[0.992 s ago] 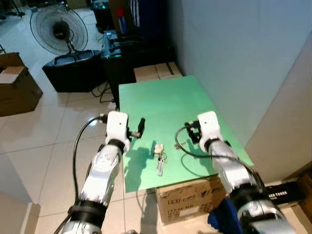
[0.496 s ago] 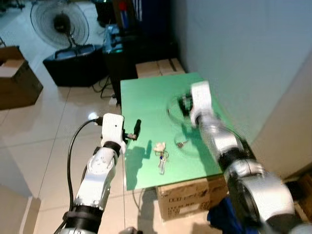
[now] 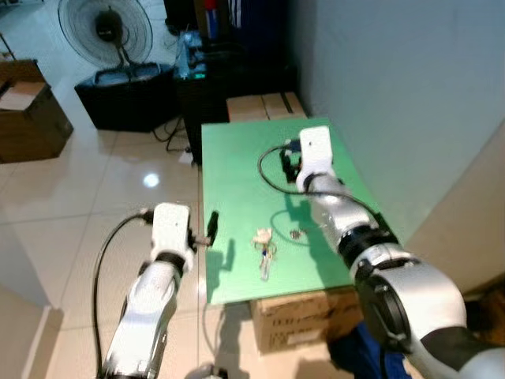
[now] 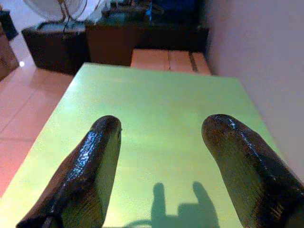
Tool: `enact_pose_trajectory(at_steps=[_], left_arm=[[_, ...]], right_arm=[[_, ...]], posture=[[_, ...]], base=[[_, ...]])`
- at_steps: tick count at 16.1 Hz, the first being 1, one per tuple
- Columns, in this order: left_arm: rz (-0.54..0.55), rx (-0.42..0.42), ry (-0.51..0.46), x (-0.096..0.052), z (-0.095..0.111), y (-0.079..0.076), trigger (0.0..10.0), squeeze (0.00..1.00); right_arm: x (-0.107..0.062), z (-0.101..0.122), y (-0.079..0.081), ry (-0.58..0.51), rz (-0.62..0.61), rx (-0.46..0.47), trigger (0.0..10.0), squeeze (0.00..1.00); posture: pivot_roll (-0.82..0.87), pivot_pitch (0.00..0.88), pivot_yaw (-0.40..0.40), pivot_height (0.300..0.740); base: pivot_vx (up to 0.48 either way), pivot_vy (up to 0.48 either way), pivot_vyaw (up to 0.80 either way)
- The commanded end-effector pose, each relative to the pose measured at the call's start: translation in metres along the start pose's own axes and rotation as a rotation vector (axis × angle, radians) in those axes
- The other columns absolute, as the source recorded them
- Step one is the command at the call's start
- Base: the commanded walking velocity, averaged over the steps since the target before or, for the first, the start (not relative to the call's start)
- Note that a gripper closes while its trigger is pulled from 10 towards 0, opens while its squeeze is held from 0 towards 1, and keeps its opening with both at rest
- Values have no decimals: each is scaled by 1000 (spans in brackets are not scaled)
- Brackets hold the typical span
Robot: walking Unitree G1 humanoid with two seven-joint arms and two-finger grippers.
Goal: Hang keys on a hook
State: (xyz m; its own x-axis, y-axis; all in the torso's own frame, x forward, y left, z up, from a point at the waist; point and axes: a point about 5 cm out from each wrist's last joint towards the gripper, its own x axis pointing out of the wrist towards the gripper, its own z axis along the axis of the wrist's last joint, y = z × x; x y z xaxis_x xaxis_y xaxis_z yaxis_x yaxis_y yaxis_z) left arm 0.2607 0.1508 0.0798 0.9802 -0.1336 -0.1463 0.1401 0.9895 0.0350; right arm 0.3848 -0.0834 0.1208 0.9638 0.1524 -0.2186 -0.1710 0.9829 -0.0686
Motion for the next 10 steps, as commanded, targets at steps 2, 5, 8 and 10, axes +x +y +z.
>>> enact_pose_trajectory(at_steps=[2, 5, 8, 10], left_arm=[[35, 23, 19, -13, 0, 7, 10000, 0], [44, 19, 40, -24, -2, 7, 10000, 0], [46, 15, 69, -38, -4, 3, 10000, 0], [35, 16, 85, -45, -5, 0, 10000, 0]], right_arm=[[-3, -13, 12, 35, 21, -22, 10000, 0], [-7, -29, 18, 91, 40, -17, 10000, 0], [-13, -49, 14, 156, 1, -14, 10000, 0], [-18, -63, 11, 198, -15, -16, 10000, 0]], posture=[[110, 79, 46, 740], [133, 109, 44, 740], [137, 139, 51, 740], [141, 156, 63, 740]], base=[[0, 0, 0], [0, 0, 0], [0, 0, 0], [0, 0, 0]])
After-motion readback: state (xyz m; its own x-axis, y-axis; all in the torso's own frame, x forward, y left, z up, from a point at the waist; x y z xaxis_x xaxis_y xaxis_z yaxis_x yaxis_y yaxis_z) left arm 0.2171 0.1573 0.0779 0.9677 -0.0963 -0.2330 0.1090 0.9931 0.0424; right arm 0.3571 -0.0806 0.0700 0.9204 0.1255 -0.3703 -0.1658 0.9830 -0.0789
